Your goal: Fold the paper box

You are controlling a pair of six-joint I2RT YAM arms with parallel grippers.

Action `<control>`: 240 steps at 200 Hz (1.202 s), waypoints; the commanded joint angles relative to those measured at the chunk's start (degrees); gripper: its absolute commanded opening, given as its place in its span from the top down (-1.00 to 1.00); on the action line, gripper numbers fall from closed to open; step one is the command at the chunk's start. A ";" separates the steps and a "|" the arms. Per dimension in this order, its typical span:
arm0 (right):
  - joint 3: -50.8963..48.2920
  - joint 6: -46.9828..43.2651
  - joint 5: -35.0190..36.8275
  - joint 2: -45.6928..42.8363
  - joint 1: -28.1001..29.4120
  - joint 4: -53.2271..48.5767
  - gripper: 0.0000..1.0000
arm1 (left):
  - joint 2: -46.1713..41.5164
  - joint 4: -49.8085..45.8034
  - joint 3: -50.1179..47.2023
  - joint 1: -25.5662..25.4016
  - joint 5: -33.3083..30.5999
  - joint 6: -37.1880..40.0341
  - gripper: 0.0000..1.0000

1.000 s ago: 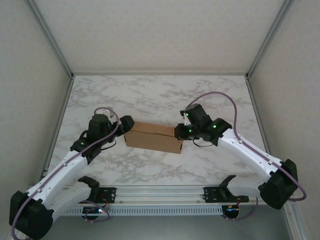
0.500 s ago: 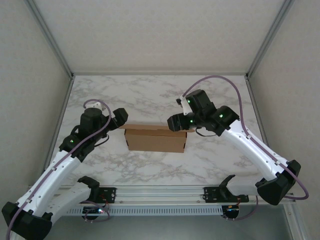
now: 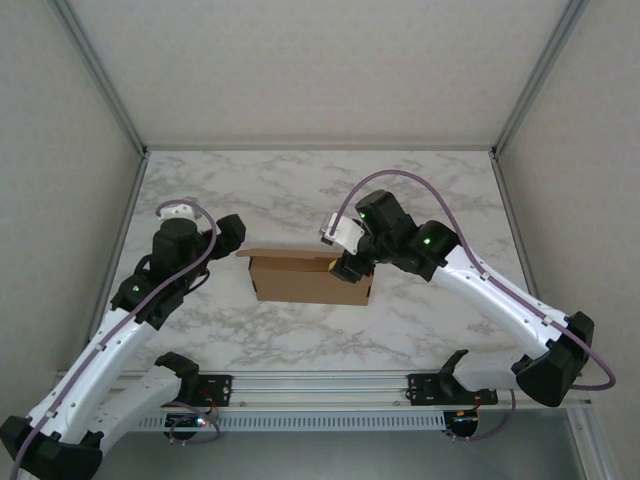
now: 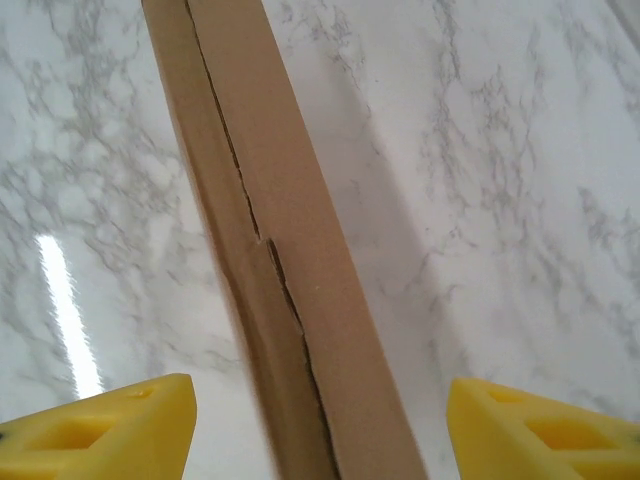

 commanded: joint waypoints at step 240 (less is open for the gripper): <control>-9.09 -1.07 -5.89 -3.25 -6.60 3.39 0.15 | -5.56 -6.88 3.86 -15.69 -4.67 29.70 -0.38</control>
